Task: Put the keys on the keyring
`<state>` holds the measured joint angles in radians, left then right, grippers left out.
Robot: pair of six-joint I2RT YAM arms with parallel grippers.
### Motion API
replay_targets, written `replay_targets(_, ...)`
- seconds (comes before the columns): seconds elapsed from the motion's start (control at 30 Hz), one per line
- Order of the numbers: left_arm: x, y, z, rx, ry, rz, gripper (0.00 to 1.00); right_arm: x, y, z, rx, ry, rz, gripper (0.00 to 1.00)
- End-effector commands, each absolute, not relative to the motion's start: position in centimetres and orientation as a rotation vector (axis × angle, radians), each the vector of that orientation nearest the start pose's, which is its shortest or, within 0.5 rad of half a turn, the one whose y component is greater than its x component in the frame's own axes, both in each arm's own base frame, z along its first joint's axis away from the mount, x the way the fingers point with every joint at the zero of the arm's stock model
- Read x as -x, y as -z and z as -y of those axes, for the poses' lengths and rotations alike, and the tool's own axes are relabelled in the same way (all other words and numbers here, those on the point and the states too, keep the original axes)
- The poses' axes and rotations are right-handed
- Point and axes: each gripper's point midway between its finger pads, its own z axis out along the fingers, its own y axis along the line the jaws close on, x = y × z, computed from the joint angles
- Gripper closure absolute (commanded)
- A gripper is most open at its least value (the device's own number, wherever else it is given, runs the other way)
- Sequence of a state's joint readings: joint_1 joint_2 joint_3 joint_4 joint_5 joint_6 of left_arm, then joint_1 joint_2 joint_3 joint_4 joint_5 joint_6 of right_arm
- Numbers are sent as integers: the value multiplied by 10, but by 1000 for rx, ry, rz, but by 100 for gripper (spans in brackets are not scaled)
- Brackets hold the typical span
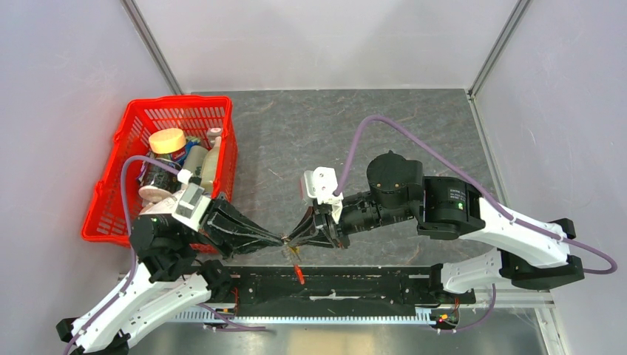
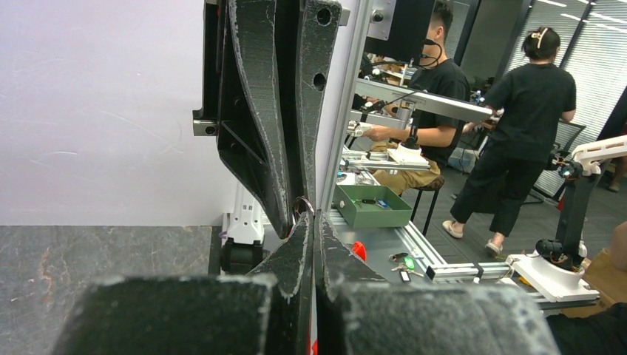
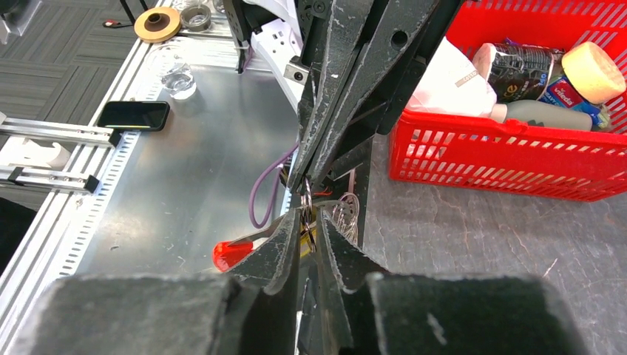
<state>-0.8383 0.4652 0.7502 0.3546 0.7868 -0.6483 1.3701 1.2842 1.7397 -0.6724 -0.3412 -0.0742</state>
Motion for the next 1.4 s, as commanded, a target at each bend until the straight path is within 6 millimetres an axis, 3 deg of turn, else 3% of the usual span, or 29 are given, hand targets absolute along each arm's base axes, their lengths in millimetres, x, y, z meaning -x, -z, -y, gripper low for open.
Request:
replay_targets(0.0,-4,-449,215,-893,1674,-885,98,-16,-468,-368,1423,-1247,-1182,83)
replay_targets(0.1,-6,-447,216,-890,1671,-894,98,-15,-469,-369,1428,-1255,-1177,90)
replay_targets(0.17,-7,-445,218,-890,1670,-903,98,-14,-467,-370,1437,-1260,-1182,100)
replay_targets(0.5,-11,-437,220,-902,1650,-989,97,-18,-450,-361,1464,-1216,-1280,100)
replay_targets(0.7,-15,-426,226,-942,1636,-1126,73,-15,-436,-355,1519,-1203,-1395,100)
replay_targets(0.87,-16,-415,220,-963,1563,-1249,54,-17,-423,-346,1534,-1173,-1496,100)
replay_targets(1.13,-25,-375,215,-1006,1446,-1481,52,-22,-397,-343,1522,-1198,-1686,100)
replay_targets(1.37,-31,-352,221,-1021,1429,-1563,52,-18,-380,-350,1521,-1307,-1786,100)
